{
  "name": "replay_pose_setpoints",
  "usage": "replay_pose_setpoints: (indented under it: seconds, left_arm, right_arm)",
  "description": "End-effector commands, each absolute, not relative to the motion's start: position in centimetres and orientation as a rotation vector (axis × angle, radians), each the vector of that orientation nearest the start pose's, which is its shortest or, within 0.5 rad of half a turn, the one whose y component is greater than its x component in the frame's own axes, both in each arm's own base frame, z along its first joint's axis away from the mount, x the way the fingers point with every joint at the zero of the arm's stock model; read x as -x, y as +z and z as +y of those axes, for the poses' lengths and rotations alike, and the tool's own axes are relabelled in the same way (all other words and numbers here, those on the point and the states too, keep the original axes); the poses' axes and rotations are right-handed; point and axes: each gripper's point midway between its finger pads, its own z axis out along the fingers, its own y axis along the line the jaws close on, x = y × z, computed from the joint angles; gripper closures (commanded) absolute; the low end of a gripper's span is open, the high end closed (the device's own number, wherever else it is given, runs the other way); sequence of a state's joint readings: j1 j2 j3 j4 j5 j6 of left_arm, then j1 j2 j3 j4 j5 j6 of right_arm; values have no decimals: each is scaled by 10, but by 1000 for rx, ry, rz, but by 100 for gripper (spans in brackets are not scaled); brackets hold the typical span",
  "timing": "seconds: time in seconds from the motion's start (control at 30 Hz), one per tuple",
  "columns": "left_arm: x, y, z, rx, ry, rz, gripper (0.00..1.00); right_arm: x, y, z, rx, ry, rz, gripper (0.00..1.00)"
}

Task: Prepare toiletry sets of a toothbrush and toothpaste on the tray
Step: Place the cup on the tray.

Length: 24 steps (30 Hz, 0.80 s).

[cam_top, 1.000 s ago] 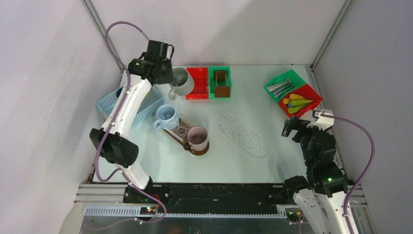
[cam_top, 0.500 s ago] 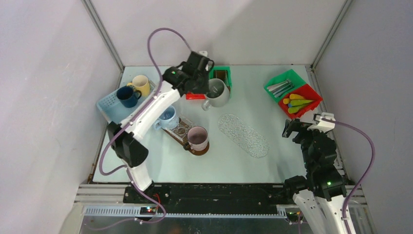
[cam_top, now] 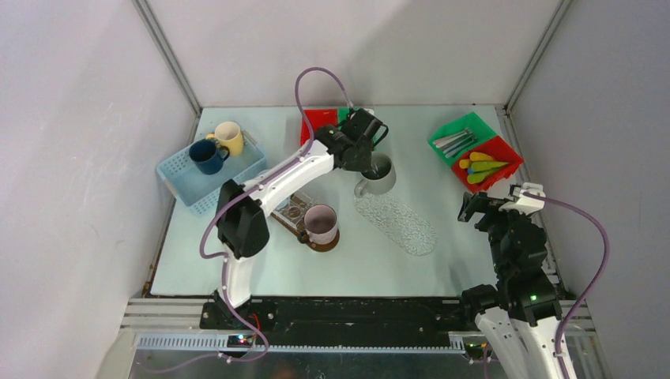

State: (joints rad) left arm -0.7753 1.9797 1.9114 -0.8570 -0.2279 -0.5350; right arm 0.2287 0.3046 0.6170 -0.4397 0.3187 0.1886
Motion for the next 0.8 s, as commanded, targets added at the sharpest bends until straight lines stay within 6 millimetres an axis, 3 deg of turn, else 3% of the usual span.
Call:
replay_pose_setpoints:
  seconds: [0.0, 0.37, 0.77]
  left_arm:
    - [-395, 203, -347, -69, -355, 2332, 100]
    - [-390, 146, -342, -141, -214, 2423, 100]
    - [-387, 112, -347, -210, -205, 2457, 100]
  right_arm:
    - [-225, 261, 1, -201, 33, 1640, 1]
    - [-225, 260, 1, -196, 30, 1636, 1]
    - [-226, 259, 2, -190, 31, 1638, 0]
